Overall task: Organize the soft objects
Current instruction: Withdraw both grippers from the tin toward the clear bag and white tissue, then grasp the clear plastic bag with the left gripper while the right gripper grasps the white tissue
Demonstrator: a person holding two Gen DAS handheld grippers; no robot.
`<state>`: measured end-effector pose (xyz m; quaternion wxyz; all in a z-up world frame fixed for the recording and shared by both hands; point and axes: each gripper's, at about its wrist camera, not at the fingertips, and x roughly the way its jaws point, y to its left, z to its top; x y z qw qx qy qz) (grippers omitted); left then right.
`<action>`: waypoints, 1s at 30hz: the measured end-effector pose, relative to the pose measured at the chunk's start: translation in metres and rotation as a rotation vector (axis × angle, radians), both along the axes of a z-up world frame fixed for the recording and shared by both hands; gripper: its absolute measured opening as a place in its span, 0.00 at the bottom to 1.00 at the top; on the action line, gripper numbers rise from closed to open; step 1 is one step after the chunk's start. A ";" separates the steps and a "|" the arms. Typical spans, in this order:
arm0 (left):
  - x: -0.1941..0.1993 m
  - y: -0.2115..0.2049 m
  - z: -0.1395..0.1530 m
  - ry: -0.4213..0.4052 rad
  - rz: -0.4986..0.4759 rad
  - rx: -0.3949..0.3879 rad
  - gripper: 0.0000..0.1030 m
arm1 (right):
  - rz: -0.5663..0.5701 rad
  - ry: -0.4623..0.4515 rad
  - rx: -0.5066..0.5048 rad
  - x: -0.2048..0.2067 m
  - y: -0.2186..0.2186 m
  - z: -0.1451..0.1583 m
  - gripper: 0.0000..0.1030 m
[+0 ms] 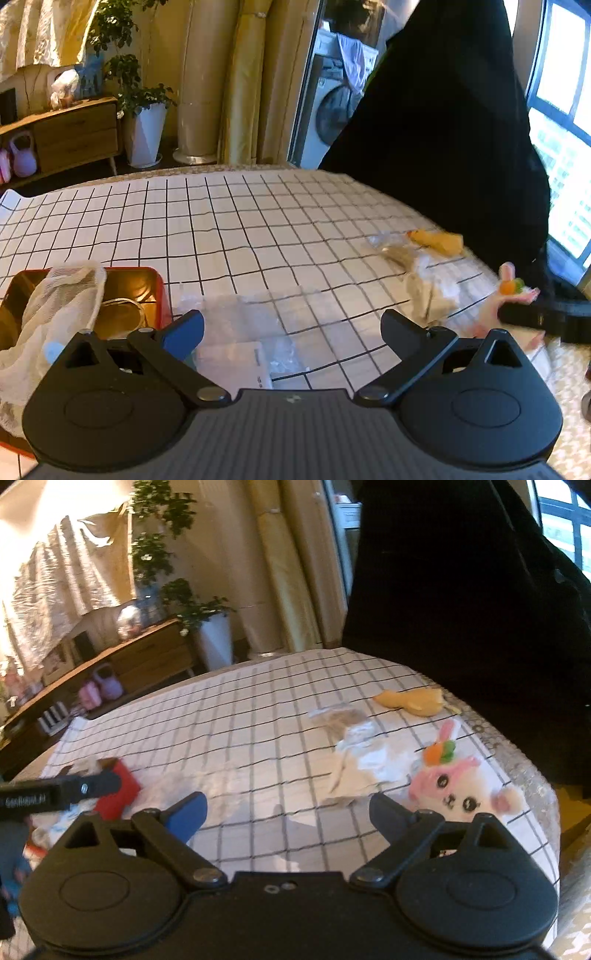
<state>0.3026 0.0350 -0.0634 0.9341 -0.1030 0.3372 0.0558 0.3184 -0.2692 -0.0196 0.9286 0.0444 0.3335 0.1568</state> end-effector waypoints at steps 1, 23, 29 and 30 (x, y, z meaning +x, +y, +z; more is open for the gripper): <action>0.005 -0.002 -0.004 0.010 0.000 0.007 1.00 | -0.006 0.005 0.000 0.006 0.000 -0.001 0.92; 0.089 -0.003 -0.076 0.217 0.086 0.039 0.99 | -0.113 0.114 -0.182 0.115 0.025 -0.064 0.91; 0.097 -0.003 -0.085 0.244 0.097 0.047 0.98 | -0.118 0.120 -0.197 0.122 0.034 -0.075 0.90; 0.098 -0.004 -0.086 0.246 0.098 0.049 0.98 | -0.122 0.122 -0.195 0.123 0.034 -0.077 0.89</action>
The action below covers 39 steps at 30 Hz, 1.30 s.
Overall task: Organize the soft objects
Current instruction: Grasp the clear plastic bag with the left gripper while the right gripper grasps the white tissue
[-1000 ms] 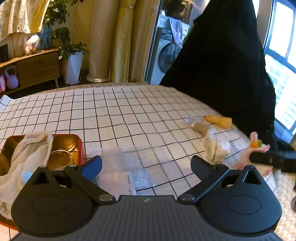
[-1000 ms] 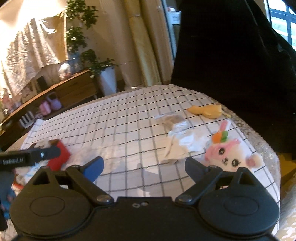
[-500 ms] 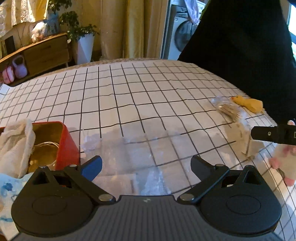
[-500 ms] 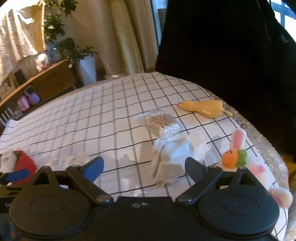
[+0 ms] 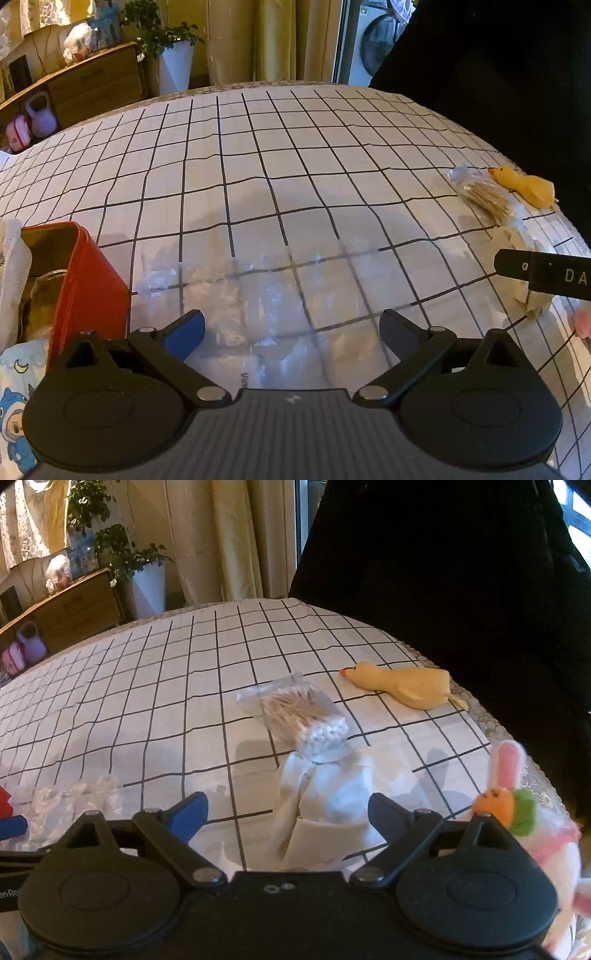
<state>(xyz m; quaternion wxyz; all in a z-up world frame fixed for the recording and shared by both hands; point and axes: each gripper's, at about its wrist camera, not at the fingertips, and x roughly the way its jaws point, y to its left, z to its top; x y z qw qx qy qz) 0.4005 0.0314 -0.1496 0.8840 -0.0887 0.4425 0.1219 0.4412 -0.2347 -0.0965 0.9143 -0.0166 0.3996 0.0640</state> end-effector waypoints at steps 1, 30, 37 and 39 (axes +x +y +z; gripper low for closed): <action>0.000 0.000 -0.001 -0.001 0.000 0.002 0.97 | -0.003 0.004 0.000 0.001 0.000 -0.002 0.89; -0.018 0.008 0.018 -0.108 -0.070 -0.045 0.06 | -0.007 -0.030 0.003 -0.023 -0.018 -0.005 0.12; -0.036 0.012 0.040 -0.150 -0.080 -0.085 0.05 | 0.088 -0.046 0.074 -0.060 -0.013 0.017 0.11; -0.042 0.011 0.048 -0.164 -0.091 -0.096 0.05 | 0.112 -0.057 0.090 -0.071 -0.011 0.024 0.11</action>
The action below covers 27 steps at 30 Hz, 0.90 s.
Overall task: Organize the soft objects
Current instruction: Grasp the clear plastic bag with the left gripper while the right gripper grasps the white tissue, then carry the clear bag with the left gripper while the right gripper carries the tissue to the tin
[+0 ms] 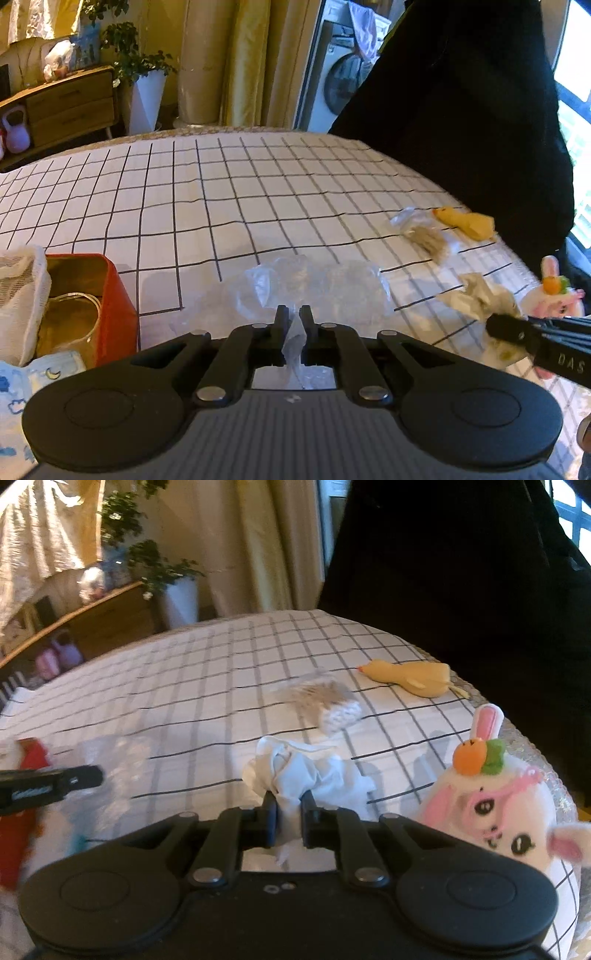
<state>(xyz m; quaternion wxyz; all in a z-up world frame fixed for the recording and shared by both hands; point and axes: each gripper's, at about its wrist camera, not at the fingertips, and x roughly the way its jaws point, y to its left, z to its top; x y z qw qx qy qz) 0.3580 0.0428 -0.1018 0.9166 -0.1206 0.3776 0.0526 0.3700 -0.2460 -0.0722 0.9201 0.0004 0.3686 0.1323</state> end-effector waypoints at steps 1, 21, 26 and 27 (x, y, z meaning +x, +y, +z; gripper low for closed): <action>-0.003 0.000 0.004 -0.006 -0.004 -0.003 0.05 | 0.015 -0.008 0.009 -0.007 0.001 0.005 0.11; -0.071 0.036 0.072 -0.066 -0.006 -0.025 0.05 | 0.242 -0.108 0.088 -0.085 0.048 0.078 0.10; -0.085 0.051 0.084 -0.081 0.016 -0.011 0.05 | 0.284 -0.116 0.089 -0.095 0.067 0.083 0.11; -0.088 0.056 0.086 -0.086 0.021 -0.008 0.05 | 0.291 -0.116 0.090 -0.096 0.071 0.084 0.11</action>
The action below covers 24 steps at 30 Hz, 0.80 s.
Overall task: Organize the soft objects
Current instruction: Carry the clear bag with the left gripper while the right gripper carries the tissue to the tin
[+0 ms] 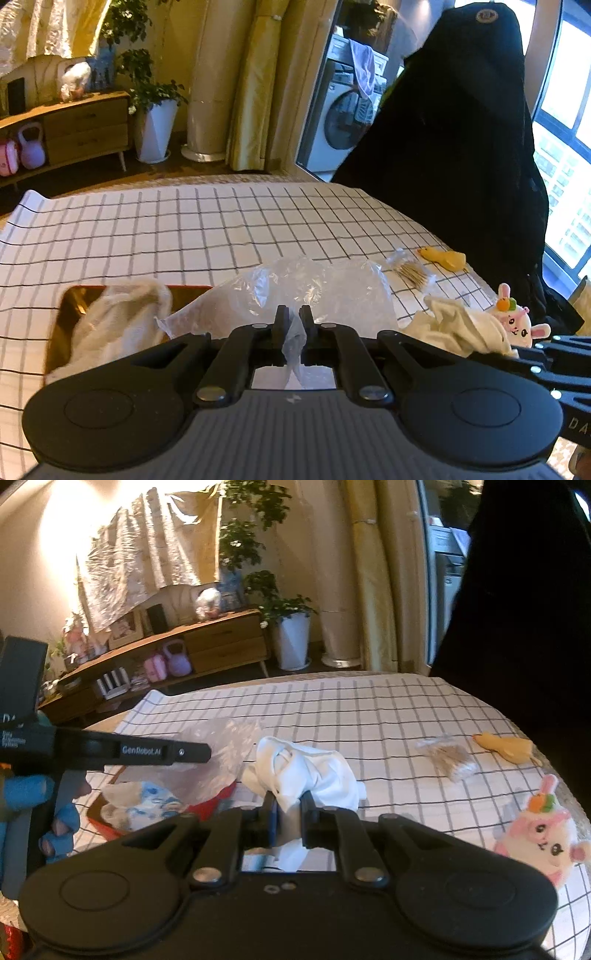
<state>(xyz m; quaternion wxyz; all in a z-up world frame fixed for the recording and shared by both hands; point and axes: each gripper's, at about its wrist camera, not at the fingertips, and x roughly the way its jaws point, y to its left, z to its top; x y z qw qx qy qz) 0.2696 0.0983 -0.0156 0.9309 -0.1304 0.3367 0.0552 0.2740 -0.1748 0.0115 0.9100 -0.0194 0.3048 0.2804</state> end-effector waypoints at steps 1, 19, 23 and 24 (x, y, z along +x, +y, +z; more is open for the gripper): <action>-0.003 0.003 0.002 -0.003 0.004 0.002 0.05 | 0.009 0.000 0.002 -0.001 0.005 0.001 0.11; -0.030 0.094 -0.019 -0.007 0.132 -0.126 0.05 | 0.189 0.017 -0.010 -0.011 0.120 -0.003 0.11; -0.026 0.107 -0.032 0.005 0.151 -0.155 0.05 | 0.222 0.042 -0.042 -0.007 0.146 -0.016 0.11; -0.024 0.109 -0.035 0.009 0.152 -0.156 0.05 | 0.223 0.050 -0.047 -0.006 0.151 -0.019 0.11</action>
